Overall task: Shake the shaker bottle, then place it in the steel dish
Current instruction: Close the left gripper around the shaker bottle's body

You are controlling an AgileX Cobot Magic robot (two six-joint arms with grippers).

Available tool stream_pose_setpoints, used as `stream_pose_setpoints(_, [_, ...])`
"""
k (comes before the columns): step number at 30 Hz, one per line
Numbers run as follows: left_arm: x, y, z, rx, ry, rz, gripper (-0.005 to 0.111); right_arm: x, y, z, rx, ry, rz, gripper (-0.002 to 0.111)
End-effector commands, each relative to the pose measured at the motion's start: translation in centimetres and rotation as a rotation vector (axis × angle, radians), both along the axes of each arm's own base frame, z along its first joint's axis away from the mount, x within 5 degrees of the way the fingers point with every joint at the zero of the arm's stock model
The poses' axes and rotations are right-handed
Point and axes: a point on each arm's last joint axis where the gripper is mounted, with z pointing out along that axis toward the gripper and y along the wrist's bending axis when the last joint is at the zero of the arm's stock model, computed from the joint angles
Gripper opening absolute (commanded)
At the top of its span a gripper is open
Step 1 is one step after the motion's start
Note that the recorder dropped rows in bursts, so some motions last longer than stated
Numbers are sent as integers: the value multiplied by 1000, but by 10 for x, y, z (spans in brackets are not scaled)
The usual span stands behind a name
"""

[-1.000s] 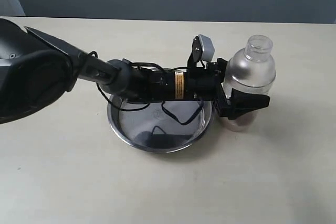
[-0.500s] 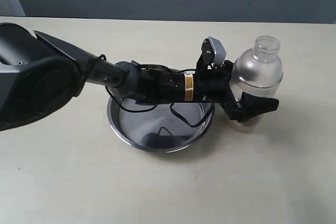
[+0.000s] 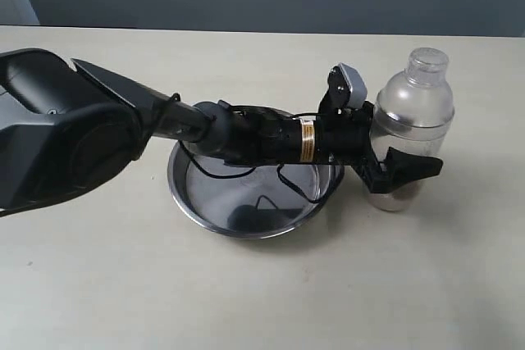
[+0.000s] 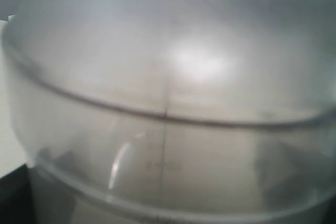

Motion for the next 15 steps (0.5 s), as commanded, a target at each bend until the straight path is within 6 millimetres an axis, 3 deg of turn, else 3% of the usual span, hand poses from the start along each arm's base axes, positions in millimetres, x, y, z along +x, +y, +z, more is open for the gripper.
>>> stream_pose_setpoints(1, [0, -2, 0, -20, 21, 11, 0, 0, 0, 0, -9, -11, 3, -1])
stream_pose_setpoints(8, [2, -2, -3, -7, 129, 32, 0, 0, 0, 0, -9, -11, 3, -1])
stream_pose_setpoints(15, [-3, -2, -3, 26, 99, -24, 0, 0, 0, 0, -9, -11, 3, -1])
